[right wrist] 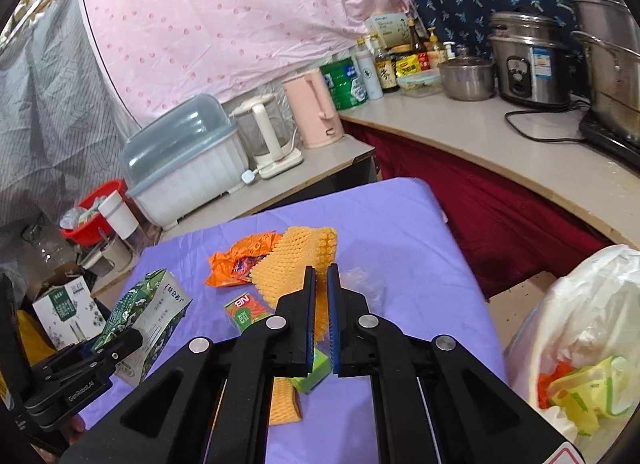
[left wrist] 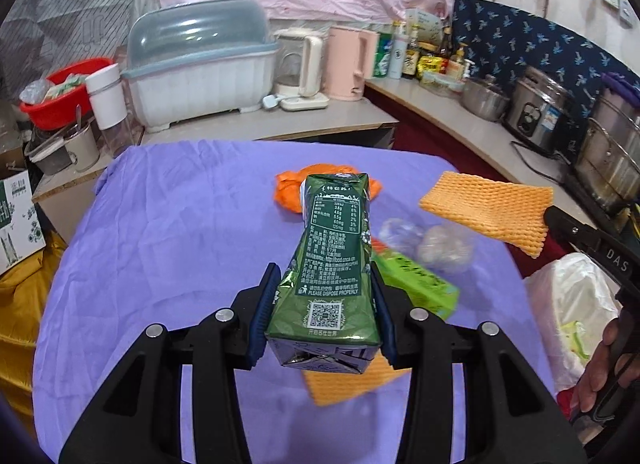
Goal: Collect trash
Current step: 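Carry the carton and foam sleeve over the bin with both tools, then open both tools to drop the carton and foam sleeve into the bin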
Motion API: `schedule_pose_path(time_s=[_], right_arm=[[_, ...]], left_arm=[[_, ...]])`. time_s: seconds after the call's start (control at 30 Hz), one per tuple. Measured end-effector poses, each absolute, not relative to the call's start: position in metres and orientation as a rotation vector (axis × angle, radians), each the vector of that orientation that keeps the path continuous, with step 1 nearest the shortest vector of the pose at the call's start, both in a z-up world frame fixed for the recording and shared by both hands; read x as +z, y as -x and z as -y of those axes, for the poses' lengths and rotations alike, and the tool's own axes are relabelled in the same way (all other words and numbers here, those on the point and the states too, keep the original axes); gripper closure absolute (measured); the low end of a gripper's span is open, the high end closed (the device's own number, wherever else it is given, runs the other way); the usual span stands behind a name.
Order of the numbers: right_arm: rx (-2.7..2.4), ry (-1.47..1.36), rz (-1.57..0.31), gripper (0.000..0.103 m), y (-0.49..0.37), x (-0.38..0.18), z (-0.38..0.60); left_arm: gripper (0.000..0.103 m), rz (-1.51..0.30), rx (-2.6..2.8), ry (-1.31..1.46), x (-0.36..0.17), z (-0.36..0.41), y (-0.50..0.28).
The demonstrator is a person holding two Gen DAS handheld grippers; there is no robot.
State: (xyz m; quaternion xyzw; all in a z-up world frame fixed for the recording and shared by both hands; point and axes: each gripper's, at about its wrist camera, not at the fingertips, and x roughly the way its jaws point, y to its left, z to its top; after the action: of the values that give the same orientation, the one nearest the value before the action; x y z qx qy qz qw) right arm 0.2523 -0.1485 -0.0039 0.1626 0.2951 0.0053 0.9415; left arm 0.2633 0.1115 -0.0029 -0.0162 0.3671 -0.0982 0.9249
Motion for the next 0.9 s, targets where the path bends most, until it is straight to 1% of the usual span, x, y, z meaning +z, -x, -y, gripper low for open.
schedule_pose_path(time_s=[0.23, 0.43, 0.7, 0.9], right_arm=[[-0.048, -0.364, -0.551, 0.097, -0.206, 0.016, 0.196], [-0.129, -0.395, -0.524, 0.097, -0.160, 0.022, 0.251], [-0.250, -0.428, -0.520, 0.097, -0.102, 0.012, 0.325], [-0.316, -0.455, -0.531, 0.097, -0.074, -0.002, 0.361]], left_arm=[[0.062, -0.721, -0.287, 0.005, 0.022, -0.052, -0.233], [0.062, -0.716, -0.393, -0.028, 0.032, 0.018, -0.203], [0.062, -0.733, -0.521, -0.077, 0.026, 0.103, -0.172], [0.062, -0.767, -0.596, -0.112, 0.012, 0.156, -0.154]])
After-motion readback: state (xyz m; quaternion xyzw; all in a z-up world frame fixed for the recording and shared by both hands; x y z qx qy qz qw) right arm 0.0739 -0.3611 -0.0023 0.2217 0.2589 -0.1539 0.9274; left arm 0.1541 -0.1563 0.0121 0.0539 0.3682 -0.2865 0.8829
